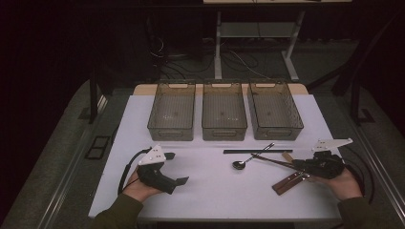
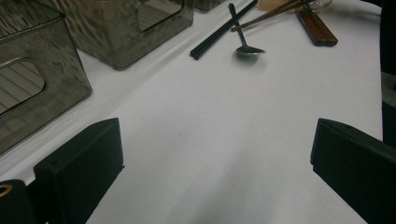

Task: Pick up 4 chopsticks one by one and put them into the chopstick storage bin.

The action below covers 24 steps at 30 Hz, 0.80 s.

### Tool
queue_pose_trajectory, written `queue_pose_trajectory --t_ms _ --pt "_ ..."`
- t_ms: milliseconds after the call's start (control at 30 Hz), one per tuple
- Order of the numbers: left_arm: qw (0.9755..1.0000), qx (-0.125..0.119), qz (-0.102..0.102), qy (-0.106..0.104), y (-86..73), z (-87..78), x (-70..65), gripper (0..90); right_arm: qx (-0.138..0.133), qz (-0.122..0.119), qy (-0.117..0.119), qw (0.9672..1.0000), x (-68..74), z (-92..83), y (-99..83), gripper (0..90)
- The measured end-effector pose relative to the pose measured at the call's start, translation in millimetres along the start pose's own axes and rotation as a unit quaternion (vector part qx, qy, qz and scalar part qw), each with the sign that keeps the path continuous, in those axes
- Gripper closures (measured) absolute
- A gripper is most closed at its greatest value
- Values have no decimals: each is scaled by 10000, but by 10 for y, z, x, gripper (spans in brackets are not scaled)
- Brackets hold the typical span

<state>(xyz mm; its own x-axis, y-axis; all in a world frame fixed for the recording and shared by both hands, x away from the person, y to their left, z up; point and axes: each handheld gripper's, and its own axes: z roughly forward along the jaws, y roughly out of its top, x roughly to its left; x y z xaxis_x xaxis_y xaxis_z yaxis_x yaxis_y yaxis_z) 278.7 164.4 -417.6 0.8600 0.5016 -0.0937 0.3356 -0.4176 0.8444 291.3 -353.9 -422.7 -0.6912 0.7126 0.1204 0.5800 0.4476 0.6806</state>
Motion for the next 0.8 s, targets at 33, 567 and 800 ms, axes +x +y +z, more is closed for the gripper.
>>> queue_pose_trajectory --t_ms 33,567,800 --pt "10000 0 0 0 0 0 0 15 6 -7 31 10000 -3 15 7 894" --pt "10000 17 -16 2 -3 -1 4 16 108 34 -152 9998 -29 119 37 894" --pt "10000 11 -6 -5 -4 -6 8 16 126 43 -172 9998 -37 130 30 894"
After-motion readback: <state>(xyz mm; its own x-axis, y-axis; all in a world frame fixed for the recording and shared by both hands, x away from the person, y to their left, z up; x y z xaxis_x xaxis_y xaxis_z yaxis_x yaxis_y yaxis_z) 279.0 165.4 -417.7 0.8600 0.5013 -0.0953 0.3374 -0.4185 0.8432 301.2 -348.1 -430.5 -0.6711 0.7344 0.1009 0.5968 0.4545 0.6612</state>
